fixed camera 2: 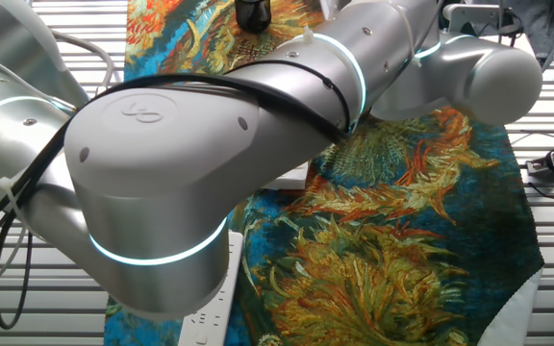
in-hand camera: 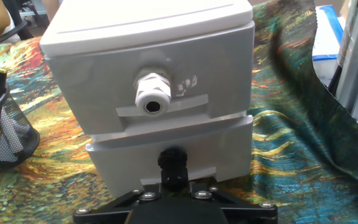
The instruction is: Grasp the handle and close the drawer
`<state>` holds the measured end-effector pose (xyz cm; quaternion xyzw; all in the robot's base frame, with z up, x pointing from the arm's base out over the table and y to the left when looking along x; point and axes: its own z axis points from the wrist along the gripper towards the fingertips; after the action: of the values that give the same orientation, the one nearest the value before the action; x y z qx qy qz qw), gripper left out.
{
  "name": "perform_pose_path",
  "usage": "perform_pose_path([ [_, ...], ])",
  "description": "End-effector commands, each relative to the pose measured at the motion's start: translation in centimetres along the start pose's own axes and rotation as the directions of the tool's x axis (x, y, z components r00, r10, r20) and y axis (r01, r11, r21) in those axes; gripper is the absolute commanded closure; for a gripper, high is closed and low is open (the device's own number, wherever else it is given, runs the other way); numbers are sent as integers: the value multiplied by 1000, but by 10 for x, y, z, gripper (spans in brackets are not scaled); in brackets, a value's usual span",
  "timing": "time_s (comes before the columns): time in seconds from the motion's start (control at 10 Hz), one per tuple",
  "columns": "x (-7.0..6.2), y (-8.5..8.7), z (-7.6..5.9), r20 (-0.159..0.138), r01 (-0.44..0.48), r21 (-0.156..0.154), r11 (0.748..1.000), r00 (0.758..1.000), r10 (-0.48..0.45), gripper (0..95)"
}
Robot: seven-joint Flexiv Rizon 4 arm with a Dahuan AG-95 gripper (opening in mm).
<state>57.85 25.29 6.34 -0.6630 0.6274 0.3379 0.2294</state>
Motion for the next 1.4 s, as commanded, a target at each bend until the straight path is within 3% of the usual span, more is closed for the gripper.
perform_pose_path([
  [0.1, -1, 0, 0, 0, 0, 3, 1000, 1000, 0, 760],
  [0.2, -1, -1, 1, -1, -1, 4, 1000, 1000, 1, 950],
  [1.4, -5, -2, 4, -2, -9, 16, 1000, 1000, 9, 950],
])
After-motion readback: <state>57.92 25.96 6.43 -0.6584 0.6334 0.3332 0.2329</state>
